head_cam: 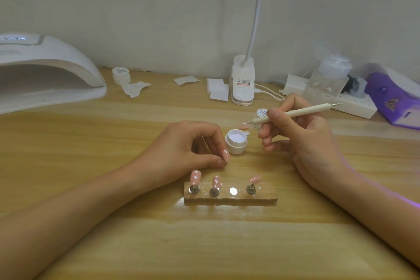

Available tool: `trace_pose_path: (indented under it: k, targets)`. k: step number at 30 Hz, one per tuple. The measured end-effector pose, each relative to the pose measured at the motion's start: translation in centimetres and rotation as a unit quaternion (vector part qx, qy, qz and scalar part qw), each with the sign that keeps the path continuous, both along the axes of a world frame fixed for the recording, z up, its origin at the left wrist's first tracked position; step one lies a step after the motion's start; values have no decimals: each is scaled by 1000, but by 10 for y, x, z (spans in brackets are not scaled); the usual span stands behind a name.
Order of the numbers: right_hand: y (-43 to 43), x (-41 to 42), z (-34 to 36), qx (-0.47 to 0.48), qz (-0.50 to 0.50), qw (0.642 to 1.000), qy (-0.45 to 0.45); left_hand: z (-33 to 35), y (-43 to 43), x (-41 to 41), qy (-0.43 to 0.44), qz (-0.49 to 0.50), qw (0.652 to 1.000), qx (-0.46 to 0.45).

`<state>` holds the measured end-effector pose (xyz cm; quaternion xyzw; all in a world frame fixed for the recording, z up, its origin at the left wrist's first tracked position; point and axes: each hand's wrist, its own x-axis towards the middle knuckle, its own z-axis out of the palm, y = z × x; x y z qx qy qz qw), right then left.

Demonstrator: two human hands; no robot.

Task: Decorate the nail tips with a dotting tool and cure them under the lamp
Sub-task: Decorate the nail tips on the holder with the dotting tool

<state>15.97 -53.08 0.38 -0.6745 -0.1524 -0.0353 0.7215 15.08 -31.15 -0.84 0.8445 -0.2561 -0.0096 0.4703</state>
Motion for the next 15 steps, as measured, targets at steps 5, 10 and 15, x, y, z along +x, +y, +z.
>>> trace_pose_path:
  k: [5,10,15]
  targets:
    - [4,-7,-1,16,54,998,22,0,1,1,12,-3,1000,-5]
    - [12,-12,-6,-15,91,996,20,-3,1,2,11,5,1000,-12]
    - [12,-10,-8,-24,88,996,24,-3,-1,2,6,4,1000,-9]
